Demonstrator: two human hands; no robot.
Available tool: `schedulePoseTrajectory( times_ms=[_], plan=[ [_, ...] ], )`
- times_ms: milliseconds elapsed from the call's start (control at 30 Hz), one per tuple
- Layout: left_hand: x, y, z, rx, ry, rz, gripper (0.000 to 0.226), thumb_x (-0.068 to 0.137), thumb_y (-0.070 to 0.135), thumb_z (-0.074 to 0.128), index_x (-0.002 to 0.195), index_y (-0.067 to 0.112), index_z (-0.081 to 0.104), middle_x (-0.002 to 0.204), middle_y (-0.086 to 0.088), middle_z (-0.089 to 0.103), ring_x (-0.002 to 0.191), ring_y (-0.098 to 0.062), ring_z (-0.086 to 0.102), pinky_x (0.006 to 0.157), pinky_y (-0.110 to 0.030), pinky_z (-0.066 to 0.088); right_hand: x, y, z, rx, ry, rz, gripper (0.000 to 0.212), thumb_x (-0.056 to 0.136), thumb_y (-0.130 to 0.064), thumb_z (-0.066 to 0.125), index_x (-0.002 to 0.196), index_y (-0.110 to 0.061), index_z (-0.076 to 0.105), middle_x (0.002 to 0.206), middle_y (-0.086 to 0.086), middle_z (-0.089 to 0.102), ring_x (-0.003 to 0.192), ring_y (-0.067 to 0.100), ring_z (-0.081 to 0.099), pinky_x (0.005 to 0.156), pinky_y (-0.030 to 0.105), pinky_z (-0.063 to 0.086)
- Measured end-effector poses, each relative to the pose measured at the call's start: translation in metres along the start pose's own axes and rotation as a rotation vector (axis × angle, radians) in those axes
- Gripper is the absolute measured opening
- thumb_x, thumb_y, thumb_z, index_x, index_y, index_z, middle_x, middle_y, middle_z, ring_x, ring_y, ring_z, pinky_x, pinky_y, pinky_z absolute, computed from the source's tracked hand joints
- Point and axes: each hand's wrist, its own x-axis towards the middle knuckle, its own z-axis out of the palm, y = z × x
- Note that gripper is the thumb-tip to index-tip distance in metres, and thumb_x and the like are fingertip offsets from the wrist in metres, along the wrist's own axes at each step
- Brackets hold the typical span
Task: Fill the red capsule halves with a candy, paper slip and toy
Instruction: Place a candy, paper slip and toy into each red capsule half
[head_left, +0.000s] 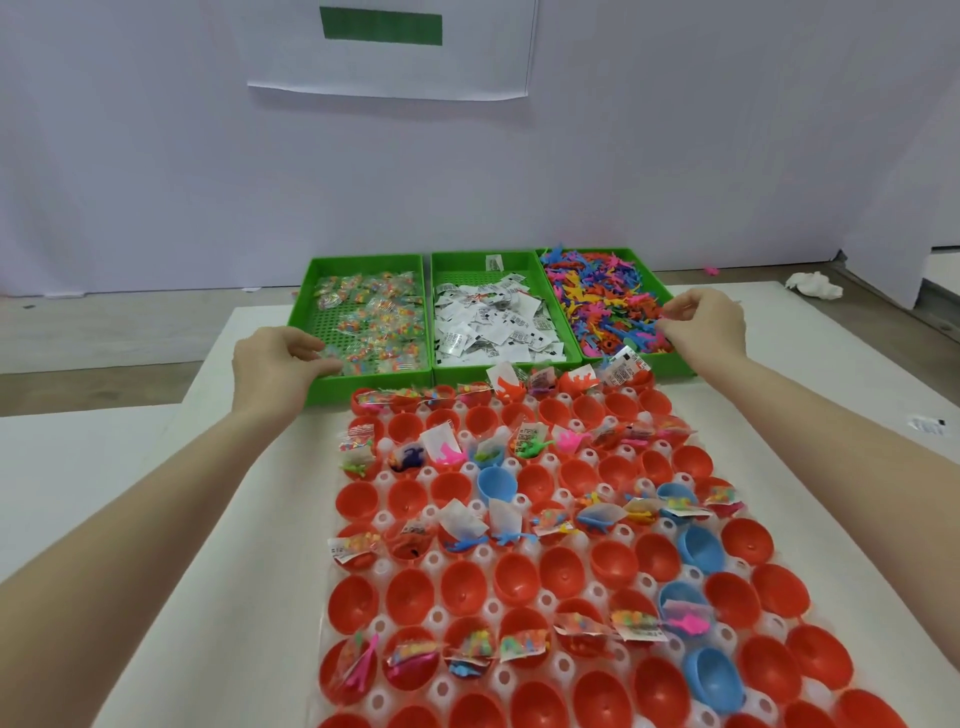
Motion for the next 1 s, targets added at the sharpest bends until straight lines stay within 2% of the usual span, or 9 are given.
schedulePoseTrajectory(
  times_ms=[100, 233, 300, 400, 500, 667, 800, 900, 1000],
  plan=[
    [-0.001, -0.002, 0.000, 0.014, -0.003, 0.051, 0.023, 0.073, 0.015, 0.077, 0.089, 0.001, 0.072, 0.076, -0.008, 0.060, 0.066, -0.013, 0.049, 0.056, -0.020, 0.033, 0.002, -0.004, 0.004, 0.018, -0.070, 0.010, 0.033, 0.090, -0.002, 0.044, 0.121, -0.005, 0.054, 0.113, 0.014, 0.061, 0.087, 0.020, 0.056, 0.067, 0.024, 0.039],
    [0.002, -0.005, 0.002, 0.080, 0.010, 0.068, 0.030, 0.077, 0.020, 0.074, 0.099, 0.001, 0.070, 0.084, -0.014, 0.064, 0.077, -0.023, 0.054, 0.068, -0.028, 0.039, 0.008, -0.010, 0.008, 0.042, -0.171, -0.010, 0.032, 0.090, 0.006, 0.036, 0.104, 0.001, 0.064, 0.120, 0.017, 0.059, 0.082, 0.018, 0.057, 0.064, 0.019, 0.042],
    [0.004, -0.005, 0.004, 0.130, -0.019, 0.060, 0.032, 0.080, 0.020, 0.071, 0.105, 0.000, 0.068, 0.097, -0.019, 0.068, 0.090, -0.030, 0.059, 0.078, -0.033, 0.041, 0.010, -0.010, 0.009, 0.028, -0.170, 0.000, 0.029, 0.091, 0.004, 0.038, 0.100, 0.004, 0.066, 0.114, 0.016, 0.062, 0.071, 0.014, 0.053, 0.058, 0.017, 0.040],
    [0.007, -0.005, 0.006, 0.192, -0.077, 0.074, 0.020, 0.085, 0.016, 0.066, 0.097, 0.001, 0.072, 0.100, -0.018, 0.069, 0.093, -0.030, 0.058, 0.075, -0.031, 0.039, 0.011, -0.008, 0.008, 0.040, -0.147, 0.013, 0.023, 0.093, -0.008, 0.049, 0.095, 0.006, 0.067, 0.088, 0.016, 0.064, 0.053, 0.010, 0.043, 0.049, 0.021, 0.037],
    [0.008, -0.004, 0.006, 0.237, -0.088, 0.098, 0.017, 0.086, 0.013, 0.064, 0.094, 0.001, 0.072, 0.102, -0.019, 0.058, 0.095, -0.031, 0.050, 0.077, -0.034, 0.036, 0.008, -0.009, 0.003, 0.059, -0.148, -0.004, 0.022, 0.086, -0.016, 0.065, 0.088, 0.006, 0.068, 0.075, 0.008, 0.060, 0.061, 0.013, 0.048, 0.065, 0.027, 0.037],
    [0.002, -0.002, 0.005, 0.442, 0.024, 0.263, 0.017, 0.085, 0.013, 0.065, 0.096, 0.005, 0.073, 0.105, -0.019, 0.051, 0.103, -0.036, 0.041, 0.079, -0.040, 0.030, 0.003, -0.028, 0.003, 0.015, -0.095, -0.062, 0.020, 0.086, -0.004, 0.059, 0.105, 0.000, 0.057, 0.107, 0.015, 0.061, 0.093, 0.023, 0.056, 0.077, 0.033, 0.042],
    [-0.003, -0.003, 0.005, 0.462, 0.075, 0.330, 0.017, 0.087, 0.009, 0.061, 0.095, -0.001, 0.073, 0.099, -0.022, 0.057, 0.097, -0.039, 0.046, 0.075, -0.041, 0.030, -0.010, -0.065, 0.018, -0.033, -0.312, -0.208, 0.028, 0.090, 0.000, 0.040, 0.115, -0.006, 0.052, 0.123, 0.012, 0.053, 0.083, 0.022, 0.056, 0.066, 0.032, 0.044],
    [-0.010, -0.005, 0.007, 0.459, 0.118, 0.363, 0.017, 0.088, 0.007, 0.059, 0.093, -0.001, 0.073, 0.094, -0.021, 0.062, 0.093, -0.038, 0.050, 0.074, -0.040, 0.027, -0.021, -0.090, 0.032, -0.184, -0.508, -0.343, 0.027, 0.091, -0.021, 0.051, 0.103, 0.000, 0.063, 0.114, 0.012, 0.063, 0.089, 0.027, 0.061, 0.069, 0.030, 0.045],
    [-0.012, -0.010, 0.005, 0.369, 0.184, 0.329, 0.017, 0.088, 0.010, 0.059, 0.093, 0.002, 0.073, 0.095, -0.019, 0.066, 0.093, -0.037, 0.053, 0.078, -0.041, 0.031, -0.027, -0.102, 0.046, -0.350, -0.666, -0.351, 0.039, 0.080, -0.031, 0.069, 0.101, 0.002, 0.069, 0.116, 0.012, 0.065, 0.074, 0.022, 0.060, 0.068, 0.030, 0.047]
  ],
)
